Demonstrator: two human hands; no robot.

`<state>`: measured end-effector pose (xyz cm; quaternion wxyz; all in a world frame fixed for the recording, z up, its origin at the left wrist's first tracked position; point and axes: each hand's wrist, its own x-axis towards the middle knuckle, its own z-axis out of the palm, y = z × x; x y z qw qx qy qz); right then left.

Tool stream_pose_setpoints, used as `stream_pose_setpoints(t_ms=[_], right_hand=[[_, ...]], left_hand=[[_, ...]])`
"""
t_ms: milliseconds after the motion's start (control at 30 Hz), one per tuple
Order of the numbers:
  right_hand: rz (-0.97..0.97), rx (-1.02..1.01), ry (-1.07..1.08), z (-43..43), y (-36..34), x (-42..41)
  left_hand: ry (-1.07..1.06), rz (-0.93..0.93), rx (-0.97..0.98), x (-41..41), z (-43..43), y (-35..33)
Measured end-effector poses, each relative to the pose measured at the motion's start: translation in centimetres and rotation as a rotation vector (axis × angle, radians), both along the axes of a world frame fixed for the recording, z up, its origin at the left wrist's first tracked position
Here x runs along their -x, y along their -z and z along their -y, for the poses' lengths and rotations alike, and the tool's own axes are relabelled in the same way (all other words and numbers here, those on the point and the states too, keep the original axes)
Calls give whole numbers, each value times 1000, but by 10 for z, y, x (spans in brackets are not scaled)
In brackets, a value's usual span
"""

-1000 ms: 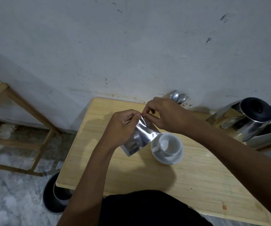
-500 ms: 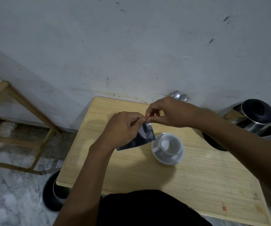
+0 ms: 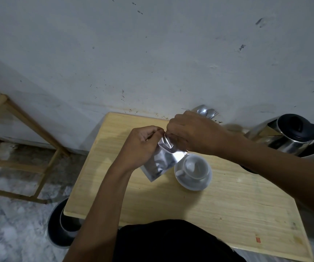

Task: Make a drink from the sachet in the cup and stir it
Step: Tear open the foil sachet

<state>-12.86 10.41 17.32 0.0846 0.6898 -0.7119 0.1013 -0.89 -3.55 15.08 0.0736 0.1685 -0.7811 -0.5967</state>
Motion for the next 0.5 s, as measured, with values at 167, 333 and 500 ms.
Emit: stream_pose_setpoints(t_ms=[167, 333, 500], right_hand=[[-13, 57, 73, -3, 7, 7], [410, -120, 151, -6, -3, 19], [375, -38, 168, -9, 4, 14]], left_hand=[[-15, 38, -39, 2, 1, 2], [70, 12, 106, 3, 2, 5], [55, -16, 204, 5, 0, 5]])
